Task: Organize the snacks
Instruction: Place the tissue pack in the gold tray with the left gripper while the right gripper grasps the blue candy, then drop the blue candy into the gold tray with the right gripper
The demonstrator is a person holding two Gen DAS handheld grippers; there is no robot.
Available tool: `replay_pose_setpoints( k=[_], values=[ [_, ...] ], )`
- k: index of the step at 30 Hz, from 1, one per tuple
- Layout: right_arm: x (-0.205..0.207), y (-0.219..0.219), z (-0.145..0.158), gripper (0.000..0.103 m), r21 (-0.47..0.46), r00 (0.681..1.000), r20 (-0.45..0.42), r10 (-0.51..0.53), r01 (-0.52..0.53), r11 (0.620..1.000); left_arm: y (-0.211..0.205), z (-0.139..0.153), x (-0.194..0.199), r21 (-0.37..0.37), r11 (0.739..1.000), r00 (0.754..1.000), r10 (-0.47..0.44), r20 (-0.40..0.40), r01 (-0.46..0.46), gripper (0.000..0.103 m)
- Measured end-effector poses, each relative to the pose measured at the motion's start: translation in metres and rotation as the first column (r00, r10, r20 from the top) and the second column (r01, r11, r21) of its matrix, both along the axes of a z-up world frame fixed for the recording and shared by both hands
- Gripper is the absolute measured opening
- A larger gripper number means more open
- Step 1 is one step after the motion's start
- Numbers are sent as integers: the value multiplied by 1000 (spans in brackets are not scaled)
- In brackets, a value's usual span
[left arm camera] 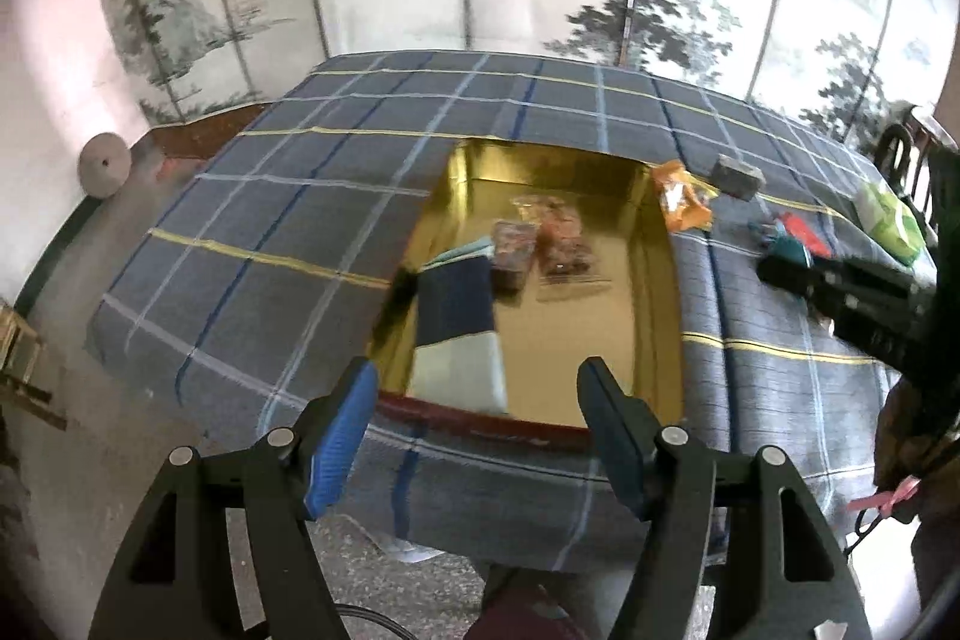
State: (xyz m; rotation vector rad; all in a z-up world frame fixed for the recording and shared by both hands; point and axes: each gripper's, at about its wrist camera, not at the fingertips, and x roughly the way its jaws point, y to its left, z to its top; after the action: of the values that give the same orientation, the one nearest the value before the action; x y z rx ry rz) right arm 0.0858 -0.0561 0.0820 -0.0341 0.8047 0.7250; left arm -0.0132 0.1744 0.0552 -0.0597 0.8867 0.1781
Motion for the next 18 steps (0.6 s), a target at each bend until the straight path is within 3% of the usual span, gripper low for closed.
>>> replay_pose_setpoints(
  k=[7, 18],
  values=[
    [33, 76, 11, 27, 13, 992, -91, 83, -82, 997, 19, 1, -11, 39, 999, 1000, 21, -2, -21, 66],
    [91, 167, -27, 27, -81, 971, -233, 56, -77, 994, 41, 0, -19, 59, 998, 1000, 13, 1, -13, 73]
  ],
)
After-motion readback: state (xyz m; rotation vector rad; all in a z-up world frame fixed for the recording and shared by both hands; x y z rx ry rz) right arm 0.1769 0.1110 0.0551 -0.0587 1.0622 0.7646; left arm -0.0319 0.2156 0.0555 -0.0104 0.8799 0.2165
